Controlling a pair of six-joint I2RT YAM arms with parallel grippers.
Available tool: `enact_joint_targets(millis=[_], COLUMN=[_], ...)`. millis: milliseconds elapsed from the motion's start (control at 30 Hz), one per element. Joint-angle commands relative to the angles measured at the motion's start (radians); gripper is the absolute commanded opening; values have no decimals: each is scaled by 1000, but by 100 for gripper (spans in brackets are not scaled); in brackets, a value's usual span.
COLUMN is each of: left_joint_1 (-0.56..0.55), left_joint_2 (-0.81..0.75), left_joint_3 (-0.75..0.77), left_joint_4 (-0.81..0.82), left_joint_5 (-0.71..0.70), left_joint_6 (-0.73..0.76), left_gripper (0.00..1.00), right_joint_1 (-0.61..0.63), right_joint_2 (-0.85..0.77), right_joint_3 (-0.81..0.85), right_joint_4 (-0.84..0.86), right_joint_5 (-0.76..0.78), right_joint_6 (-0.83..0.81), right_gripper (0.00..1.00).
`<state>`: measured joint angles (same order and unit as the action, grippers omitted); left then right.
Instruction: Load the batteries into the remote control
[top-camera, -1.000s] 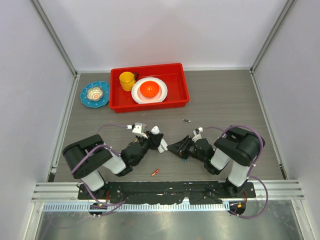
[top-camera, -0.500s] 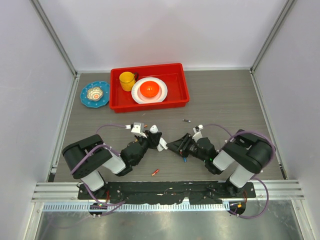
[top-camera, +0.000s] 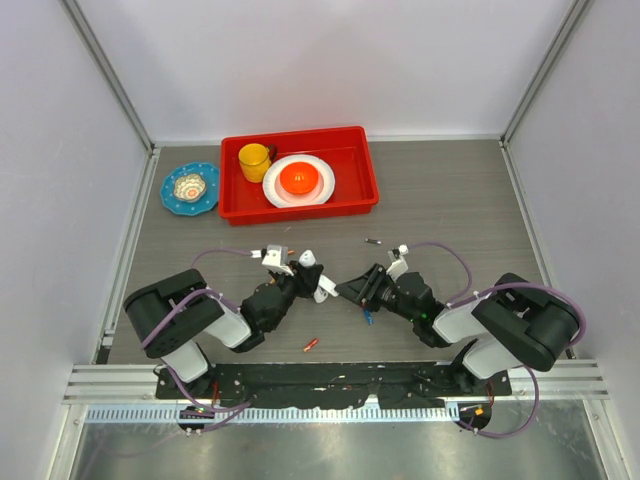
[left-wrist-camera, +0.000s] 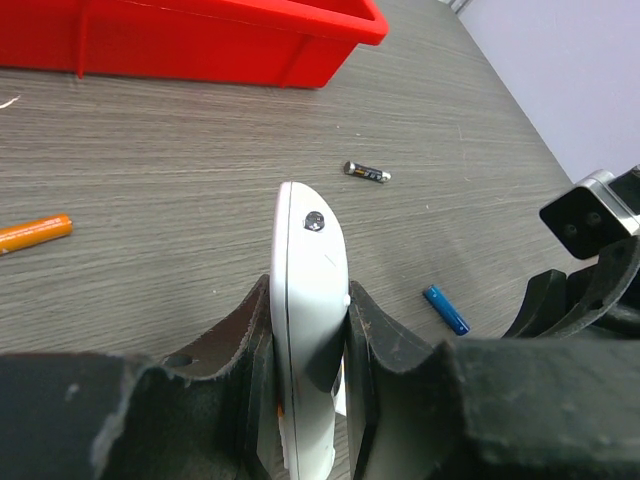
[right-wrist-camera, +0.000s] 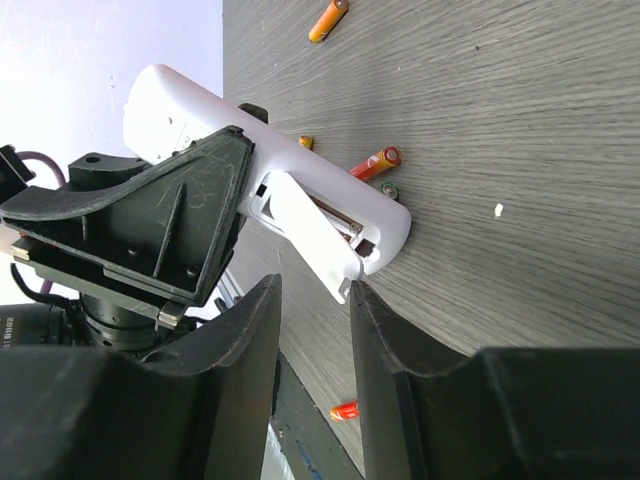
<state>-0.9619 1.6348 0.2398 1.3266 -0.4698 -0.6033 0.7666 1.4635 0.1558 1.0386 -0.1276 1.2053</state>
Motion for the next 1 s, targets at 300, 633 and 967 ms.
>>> enact_joint_targets(millis=[300,633,967], left_joint_1=[-11,-9,-9], left_joint_2=[8,16,13], left_joint_3=[3,0,-14], left_joint_4=[220,220,220], left_joint_5=[3,-6,-12], left_joint_6=[-3,-3,2], left_gripper=[0,0,0], right_joint_1=[2,0,-1], right_joint_2=[-52,-89,-137], right_joint_3=[-2,-22,-53], right_joint_4=[-48,-112,-164], right_joint_5=[43,60,79], right_joint_6=[-55,-72,-79], right_gripper=[39,39,39])
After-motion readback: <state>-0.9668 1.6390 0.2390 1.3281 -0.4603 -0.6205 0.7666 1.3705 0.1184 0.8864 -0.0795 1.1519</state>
